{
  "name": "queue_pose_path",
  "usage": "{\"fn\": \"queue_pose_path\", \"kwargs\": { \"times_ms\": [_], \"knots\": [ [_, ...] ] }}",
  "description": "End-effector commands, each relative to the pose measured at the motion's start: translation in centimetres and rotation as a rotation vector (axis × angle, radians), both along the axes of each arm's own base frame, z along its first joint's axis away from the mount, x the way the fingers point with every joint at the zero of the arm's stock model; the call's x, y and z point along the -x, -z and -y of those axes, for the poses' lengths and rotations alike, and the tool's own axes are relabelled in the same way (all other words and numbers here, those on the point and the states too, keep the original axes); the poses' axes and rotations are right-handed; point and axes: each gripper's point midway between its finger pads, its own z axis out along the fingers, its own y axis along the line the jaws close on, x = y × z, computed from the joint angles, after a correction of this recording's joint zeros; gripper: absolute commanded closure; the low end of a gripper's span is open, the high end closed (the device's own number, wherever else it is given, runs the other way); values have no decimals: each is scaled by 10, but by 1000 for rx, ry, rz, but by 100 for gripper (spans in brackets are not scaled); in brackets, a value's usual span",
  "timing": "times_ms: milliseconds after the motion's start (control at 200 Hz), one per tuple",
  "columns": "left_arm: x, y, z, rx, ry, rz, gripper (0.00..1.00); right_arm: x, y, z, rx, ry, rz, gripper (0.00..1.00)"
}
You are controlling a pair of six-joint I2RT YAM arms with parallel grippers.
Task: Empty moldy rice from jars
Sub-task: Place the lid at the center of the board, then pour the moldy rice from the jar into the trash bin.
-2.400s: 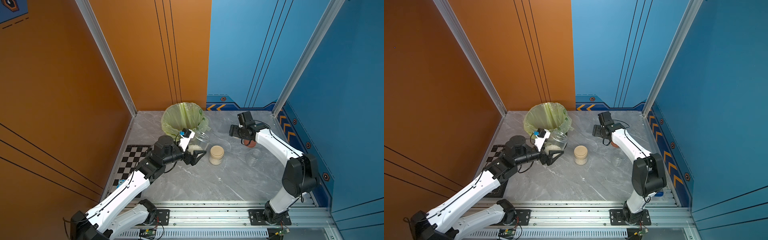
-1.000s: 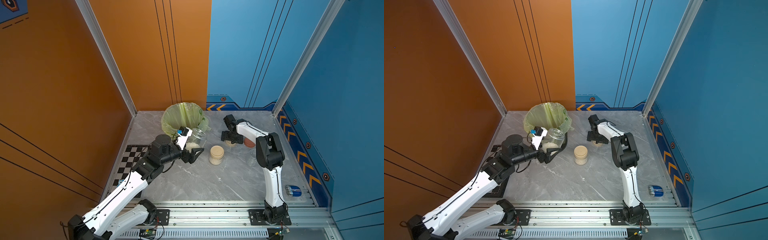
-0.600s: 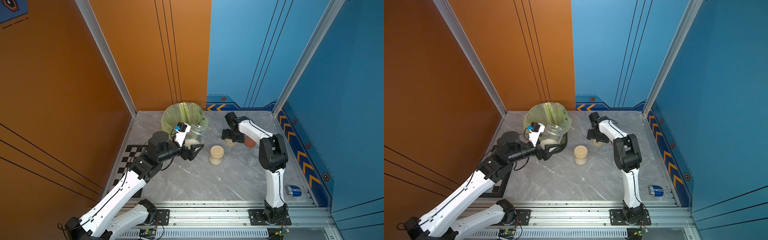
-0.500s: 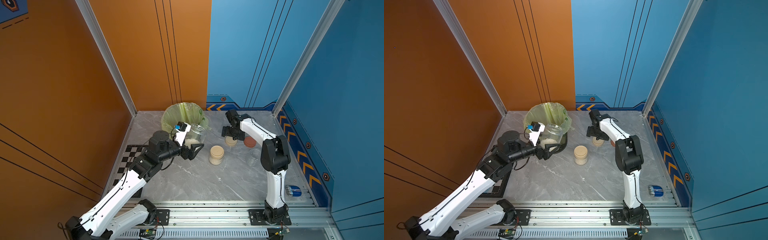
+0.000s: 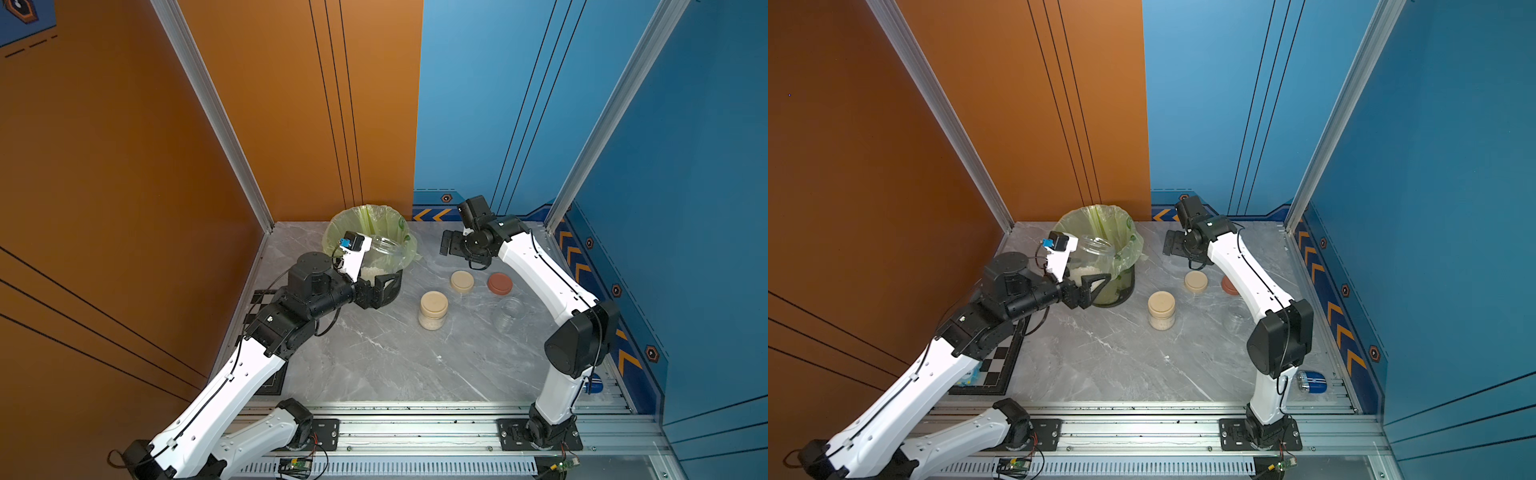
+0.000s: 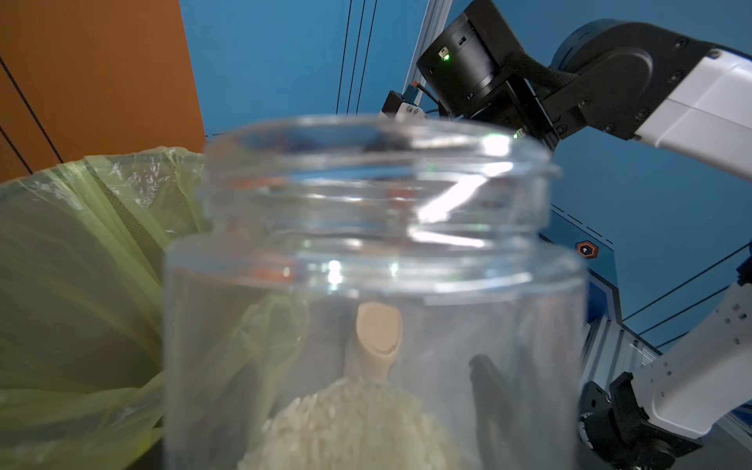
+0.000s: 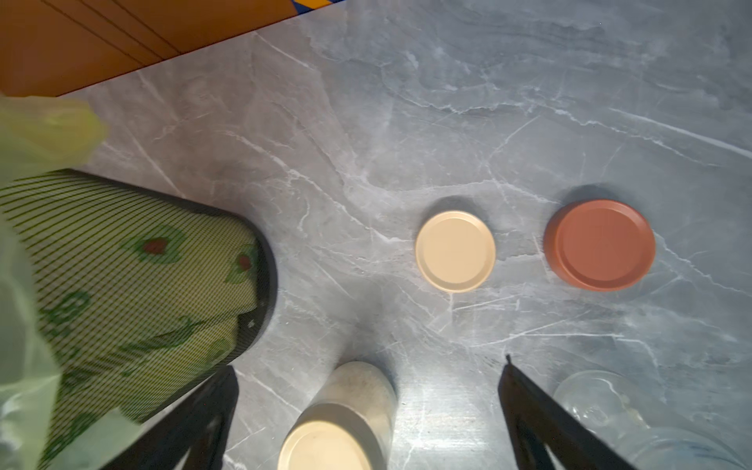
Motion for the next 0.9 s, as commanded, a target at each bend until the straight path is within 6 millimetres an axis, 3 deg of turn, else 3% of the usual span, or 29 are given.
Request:
{"fn": "queue_pose_path", "kwargs": {
  "times_ms": [0,290,656,891],
  "knots": [
    [7,-46,-23,8,-61,127,100,21,-32,-22,-84,-38,16,0],
    [27,-49,-48,47,-96,125,100,53,-68,-75,-183,-99,73,0],
    [-7,-52,-49,91,-33,-29,100,63,-135,-111,-372,-179,173,0],
    [-31,-32,-44,164,56,-181,100,66,-170,-133,-538,-267,208,0]
  ]
}}
